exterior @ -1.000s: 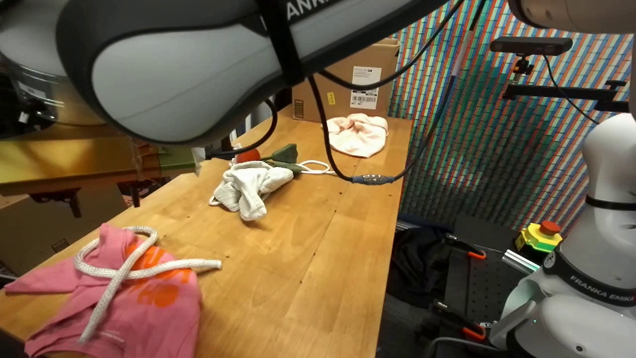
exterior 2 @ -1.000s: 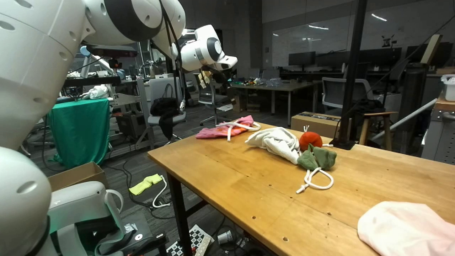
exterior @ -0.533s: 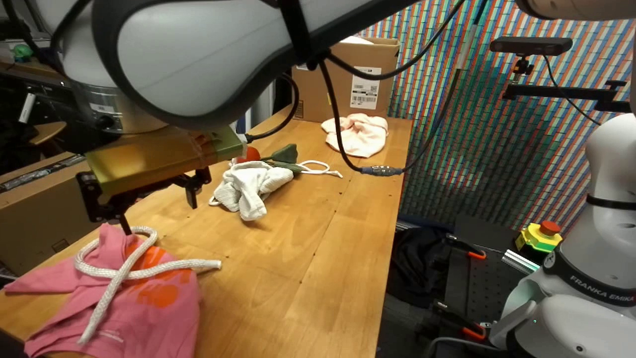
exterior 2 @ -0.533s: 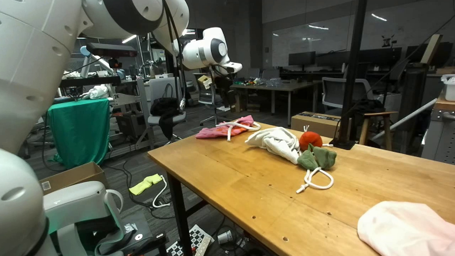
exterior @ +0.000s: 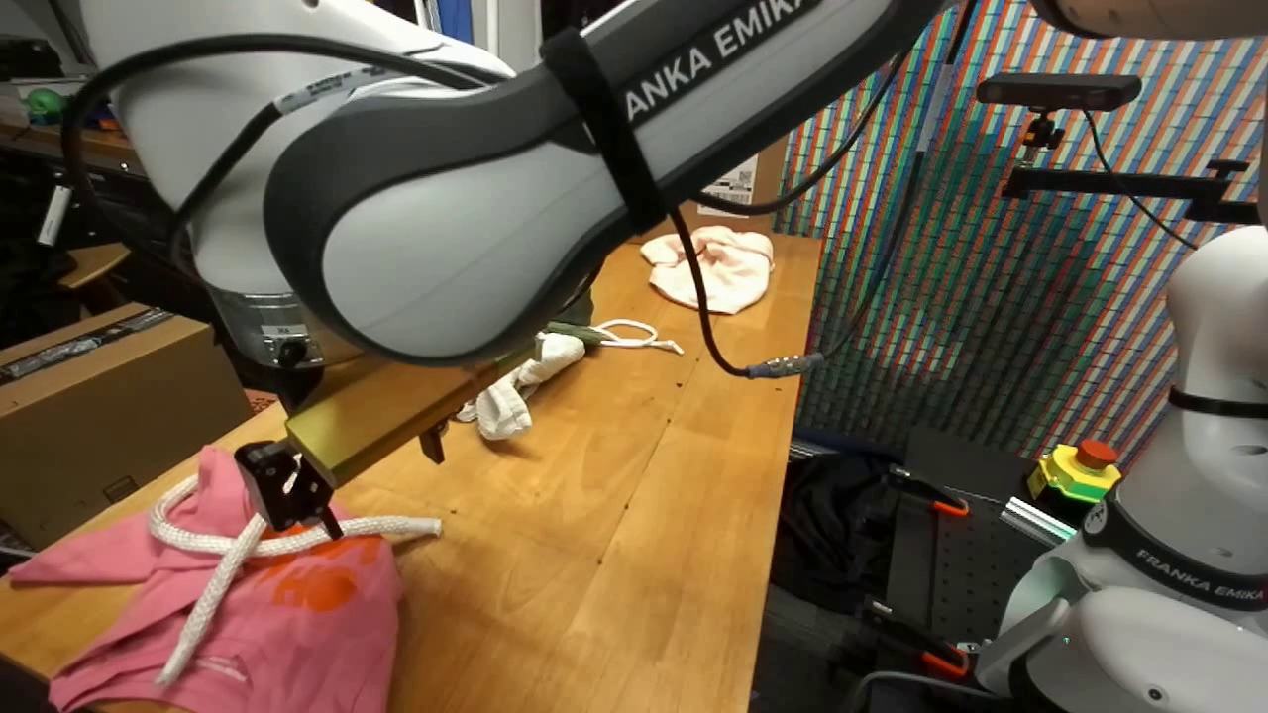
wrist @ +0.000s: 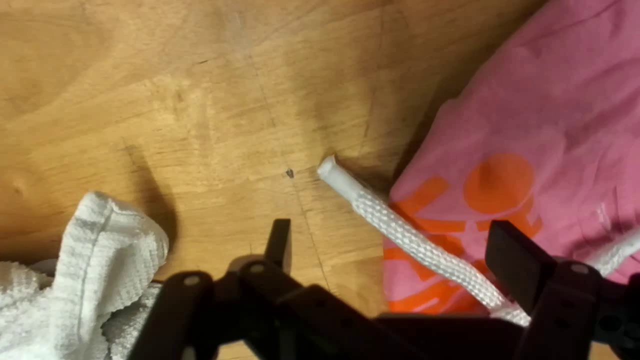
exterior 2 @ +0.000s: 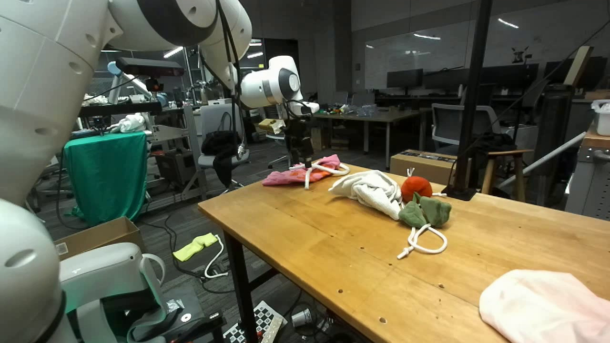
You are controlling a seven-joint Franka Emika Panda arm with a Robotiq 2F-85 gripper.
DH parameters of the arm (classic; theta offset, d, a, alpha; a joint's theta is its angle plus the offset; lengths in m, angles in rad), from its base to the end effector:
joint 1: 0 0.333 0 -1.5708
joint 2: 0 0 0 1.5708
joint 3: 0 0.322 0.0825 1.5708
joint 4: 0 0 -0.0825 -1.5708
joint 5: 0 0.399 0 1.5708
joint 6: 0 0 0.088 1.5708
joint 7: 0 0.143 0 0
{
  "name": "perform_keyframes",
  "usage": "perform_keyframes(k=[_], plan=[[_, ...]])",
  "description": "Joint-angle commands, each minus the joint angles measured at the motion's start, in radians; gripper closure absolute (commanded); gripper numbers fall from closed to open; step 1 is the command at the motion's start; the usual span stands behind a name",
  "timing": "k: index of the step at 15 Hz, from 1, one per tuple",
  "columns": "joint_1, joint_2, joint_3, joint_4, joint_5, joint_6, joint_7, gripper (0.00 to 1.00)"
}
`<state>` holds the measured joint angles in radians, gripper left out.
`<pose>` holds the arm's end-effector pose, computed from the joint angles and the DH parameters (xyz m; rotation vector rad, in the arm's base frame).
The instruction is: Separate the heap of things
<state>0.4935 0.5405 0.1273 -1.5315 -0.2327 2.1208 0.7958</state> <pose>0.6038 0.3960 0.3120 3.0645 -0.1200 0.2003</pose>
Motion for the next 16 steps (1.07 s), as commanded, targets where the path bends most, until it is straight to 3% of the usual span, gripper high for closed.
perform_keyframes(k=[1, 9, 16], plan=[[0.014, -0.019, 0.002, -0.036, -0.024, 0.017, -0.033, 0.0], [0.042, 0.016, -0.009, -0.014, -0.097, 0.07, -0.055, 0.0], [-0.001, 0.023, -0.021, -0.031, -0.069, 0.066, -0.1, 0.0]])
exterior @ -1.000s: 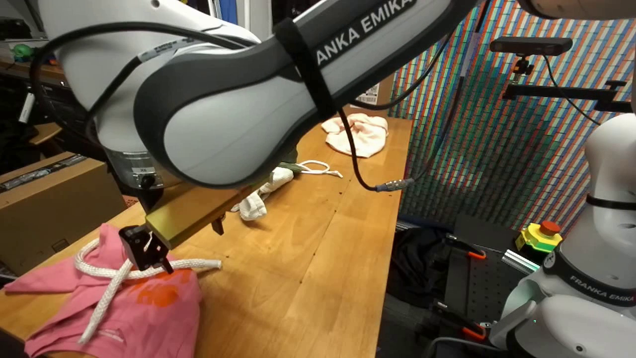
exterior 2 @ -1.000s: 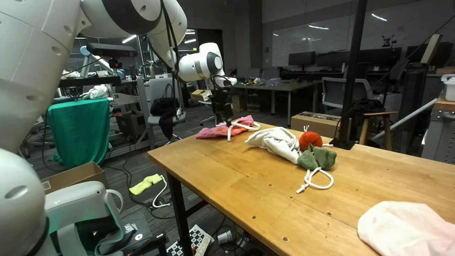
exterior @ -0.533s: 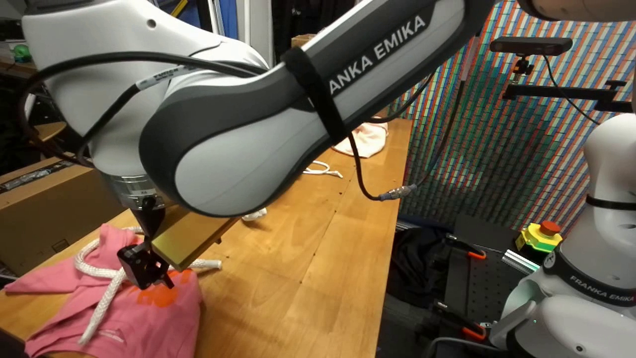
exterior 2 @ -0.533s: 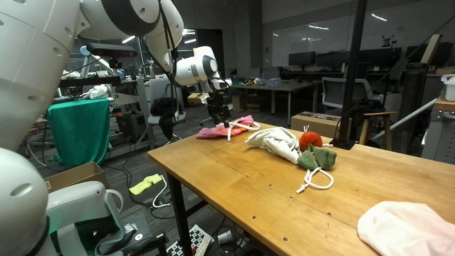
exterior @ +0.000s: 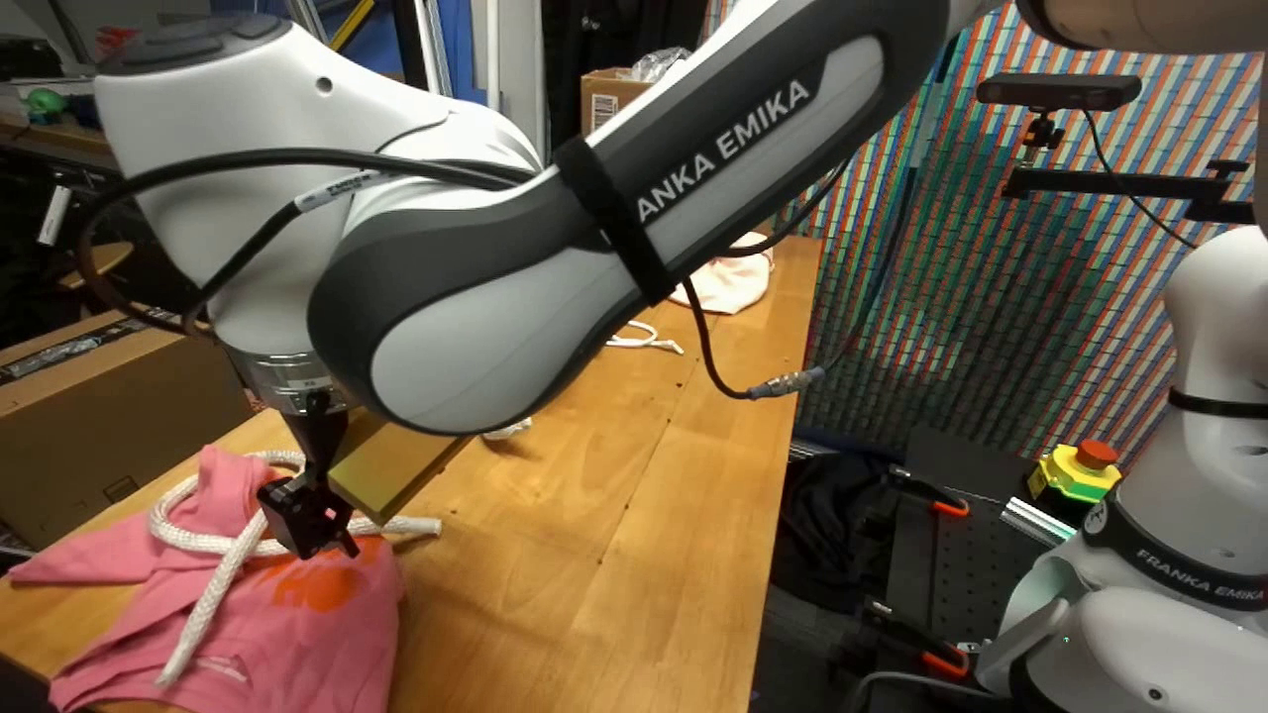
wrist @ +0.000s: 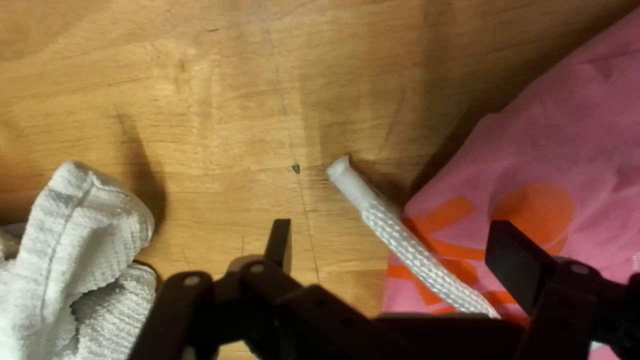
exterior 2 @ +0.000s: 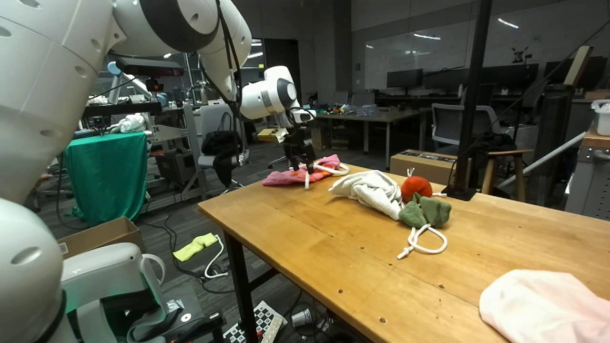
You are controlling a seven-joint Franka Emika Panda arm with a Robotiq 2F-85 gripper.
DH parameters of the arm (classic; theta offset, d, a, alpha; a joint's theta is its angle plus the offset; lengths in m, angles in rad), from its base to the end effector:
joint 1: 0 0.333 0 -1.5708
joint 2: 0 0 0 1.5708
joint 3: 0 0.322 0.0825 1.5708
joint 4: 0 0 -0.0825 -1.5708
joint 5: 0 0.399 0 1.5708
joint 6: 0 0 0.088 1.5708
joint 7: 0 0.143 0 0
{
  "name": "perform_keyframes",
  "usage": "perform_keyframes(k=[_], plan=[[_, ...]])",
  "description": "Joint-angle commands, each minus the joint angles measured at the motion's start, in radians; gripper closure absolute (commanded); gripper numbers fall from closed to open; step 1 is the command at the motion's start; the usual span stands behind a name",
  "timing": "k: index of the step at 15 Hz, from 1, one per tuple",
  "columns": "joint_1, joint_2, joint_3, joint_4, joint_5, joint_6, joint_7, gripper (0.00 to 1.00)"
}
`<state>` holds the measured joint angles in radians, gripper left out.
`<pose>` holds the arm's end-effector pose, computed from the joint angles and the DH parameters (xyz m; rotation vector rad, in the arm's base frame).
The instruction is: Separate the heap of things
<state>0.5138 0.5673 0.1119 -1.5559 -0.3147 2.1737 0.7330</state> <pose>0.6034 0.3979 0.2864 3.0061 0.0685 0.2596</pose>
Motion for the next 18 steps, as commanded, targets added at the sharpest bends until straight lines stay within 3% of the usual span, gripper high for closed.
perform_keyframes(k=[1, 10, 18], plan=[[-0.029, -0.001, -0.006, -0.007, 0.019, 0.01, -0.044, 0.0], [-0.059, -0.008, 0.002, -0.057, 0.058, 0.008, -0.104, 0.0], [-0.051, 0.007, -0.006, -0.061, 0.022, 0.005, -0.265, 0.0]])
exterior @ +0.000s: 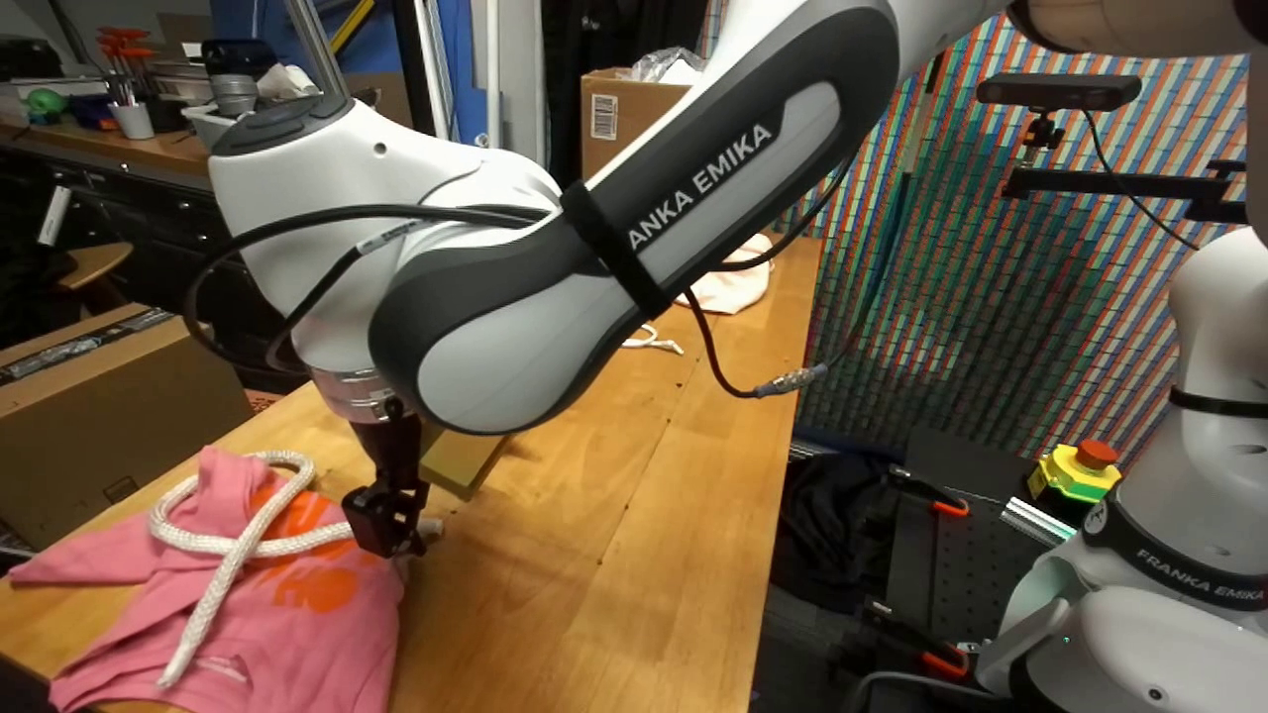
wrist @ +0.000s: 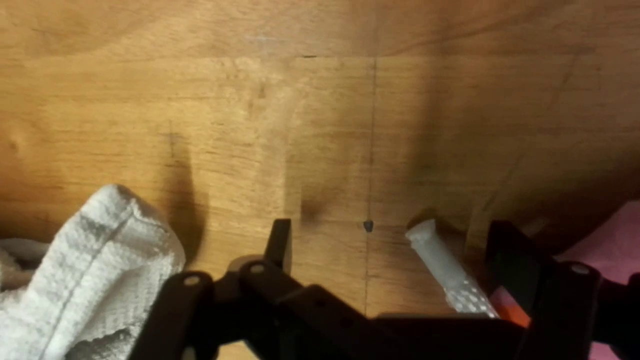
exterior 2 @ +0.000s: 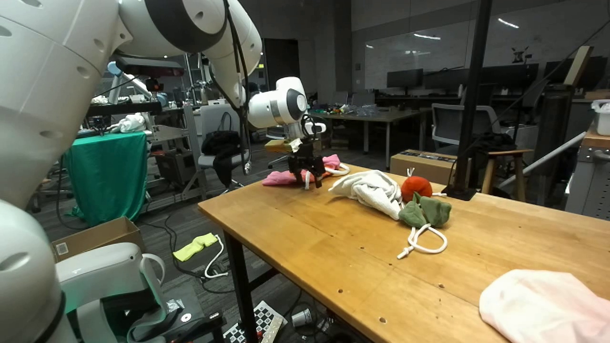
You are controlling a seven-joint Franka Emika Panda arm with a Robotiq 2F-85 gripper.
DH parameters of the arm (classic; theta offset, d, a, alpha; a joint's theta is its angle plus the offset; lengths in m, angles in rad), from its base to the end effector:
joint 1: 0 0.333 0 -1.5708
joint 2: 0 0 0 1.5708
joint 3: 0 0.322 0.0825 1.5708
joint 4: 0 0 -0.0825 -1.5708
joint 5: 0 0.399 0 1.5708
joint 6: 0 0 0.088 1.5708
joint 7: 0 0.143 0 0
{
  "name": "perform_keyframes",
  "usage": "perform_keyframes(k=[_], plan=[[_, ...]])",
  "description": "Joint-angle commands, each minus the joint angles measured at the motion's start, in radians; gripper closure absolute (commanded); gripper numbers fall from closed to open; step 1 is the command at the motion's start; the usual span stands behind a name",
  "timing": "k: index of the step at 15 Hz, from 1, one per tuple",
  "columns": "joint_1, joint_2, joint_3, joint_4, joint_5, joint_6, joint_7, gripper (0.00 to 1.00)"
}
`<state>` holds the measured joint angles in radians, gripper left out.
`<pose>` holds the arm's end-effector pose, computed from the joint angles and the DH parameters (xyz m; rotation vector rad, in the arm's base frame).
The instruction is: Separate the heap of things
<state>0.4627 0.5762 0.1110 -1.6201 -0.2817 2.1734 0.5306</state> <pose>0.6044 0.3591 0.2495 2.9730 0.2803 0.1123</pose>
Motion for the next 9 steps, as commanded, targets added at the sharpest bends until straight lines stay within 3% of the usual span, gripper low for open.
perform_keyframes(k=[1, 9], plan=[[-0.001, -0.001, -0.004, 0.004, -0.012, 0.005, -0.081, 0.0], [-0.007, 0.007, 0.009, 0.005, -0.015, 0.03, -0.209, 0.0]])
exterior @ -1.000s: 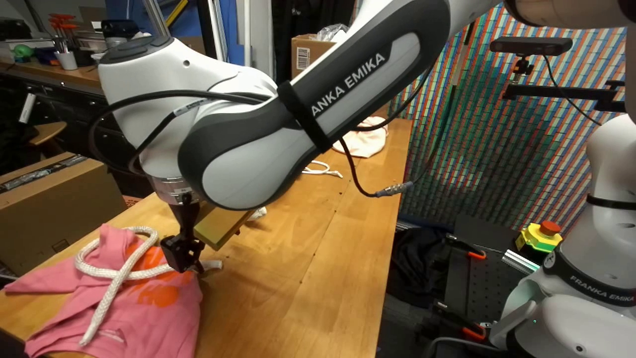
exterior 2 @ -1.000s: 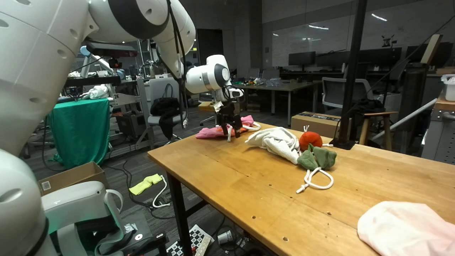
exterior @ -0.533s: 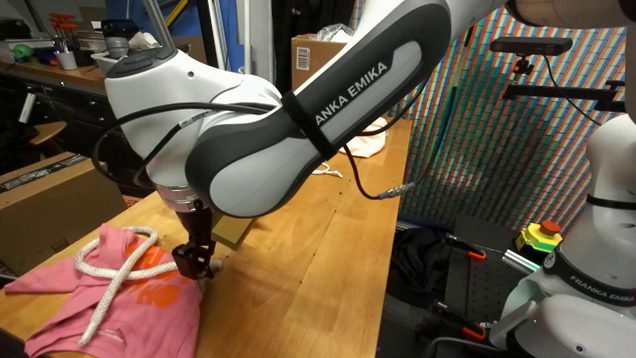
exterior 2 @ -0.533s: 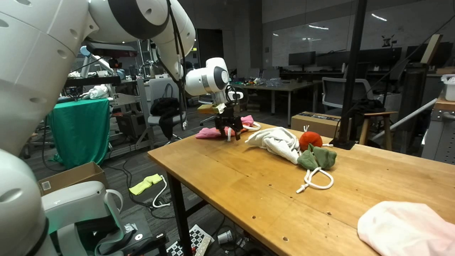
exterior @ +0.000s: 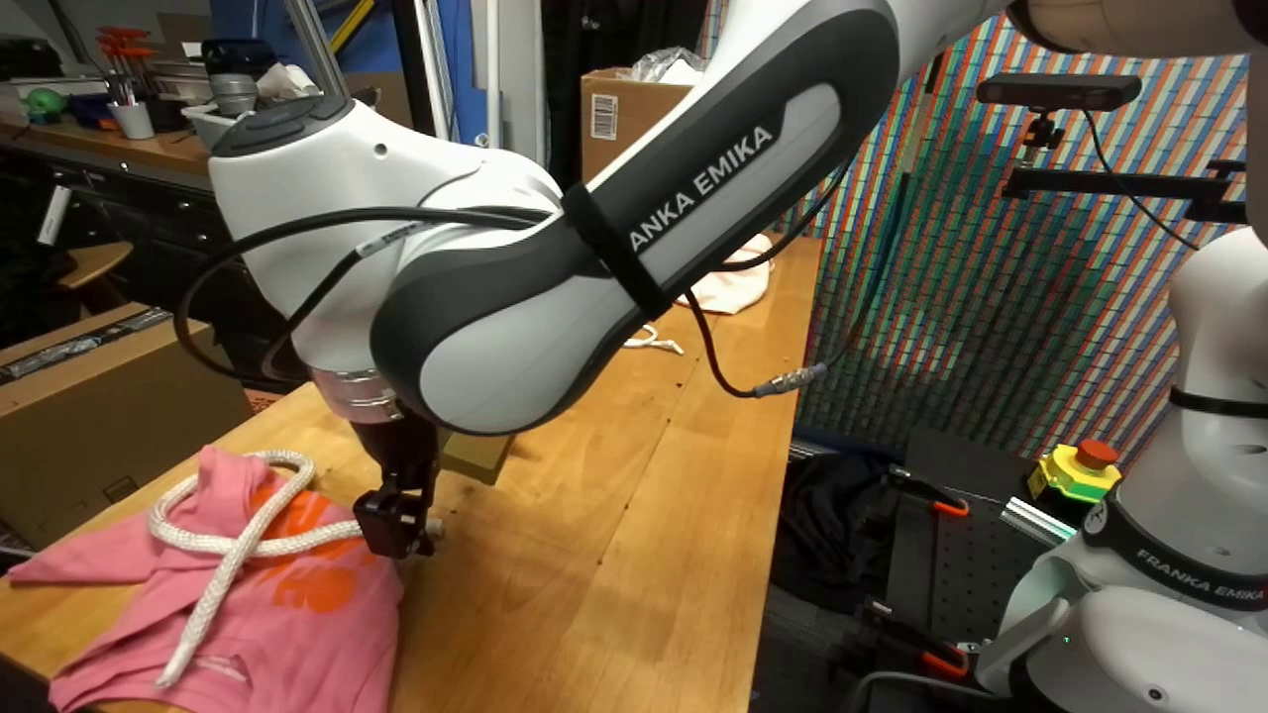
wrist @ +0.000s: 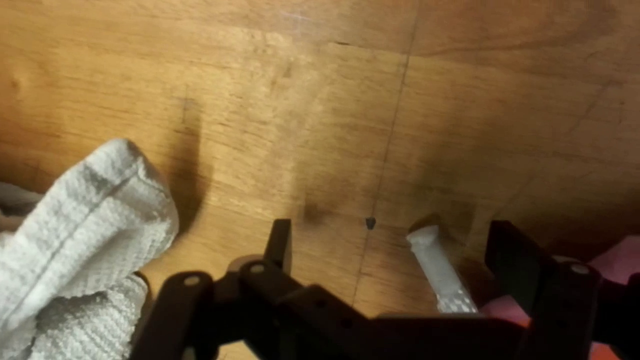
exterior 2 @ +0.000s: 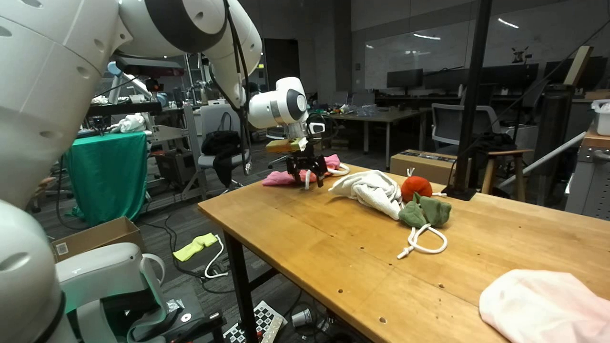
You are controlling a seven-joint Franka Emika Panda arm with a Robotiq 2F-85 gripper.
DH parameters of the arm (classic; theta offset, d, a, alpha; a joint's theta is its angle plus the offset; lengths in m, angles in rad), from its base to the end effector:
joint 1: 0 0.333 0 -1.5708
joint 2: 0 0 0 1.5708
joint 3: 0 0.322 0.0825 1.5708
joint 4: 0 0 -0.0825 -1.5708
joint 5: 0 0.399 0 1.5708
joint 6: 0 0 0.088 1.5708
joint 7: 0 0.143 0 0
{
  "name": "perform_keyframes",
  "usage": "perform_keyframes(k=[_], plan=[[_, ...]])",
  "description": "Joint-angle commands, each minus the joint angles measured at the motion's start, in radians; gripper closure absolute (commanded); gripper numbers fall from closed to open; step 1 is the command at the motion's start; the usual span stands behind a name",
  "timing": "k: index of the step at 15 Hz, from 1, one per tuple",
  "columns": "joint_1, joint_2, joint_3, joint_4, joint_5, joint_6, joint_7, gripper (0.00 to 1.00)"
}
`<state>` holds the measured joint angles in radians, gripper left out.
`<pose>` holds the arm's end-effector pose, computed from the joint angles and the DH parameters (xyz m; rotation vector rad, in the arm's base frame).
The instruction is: Separate the heap of things
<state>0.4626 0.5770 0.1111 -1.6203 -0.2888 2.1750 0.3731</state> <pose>0.6047 0.3589 0.2491 2.9313 0.5181 0.0983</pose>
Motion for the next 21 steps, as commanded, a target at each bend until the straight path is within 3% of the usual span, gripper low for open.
perform_keyframes(k=[1, 11, 12, 13, 15, 21], plan=[[-0.008, 0.008, 0.012, 0.005, -0.006, 0.035, -0.065, 0.0], [0.0, 0.036, 0.008, 0.015, -0.032, 0.12, -0.139, 0.0], [0.0, 0.036, 0.007, 0.015, -0.037, 0.12, -0.144, 0.05], [-0.001, 0.035, 0.006, 0.015, -0.04, 0.119, -0.149, 0.27], [-0.001, 0.032, 0.004, 0.018, -0.041, 0.117, -0.154, 0.3], [-0.006, 0.018, 0.005, 0.026, -0.034, 0.103, -0.171, 0.78]])
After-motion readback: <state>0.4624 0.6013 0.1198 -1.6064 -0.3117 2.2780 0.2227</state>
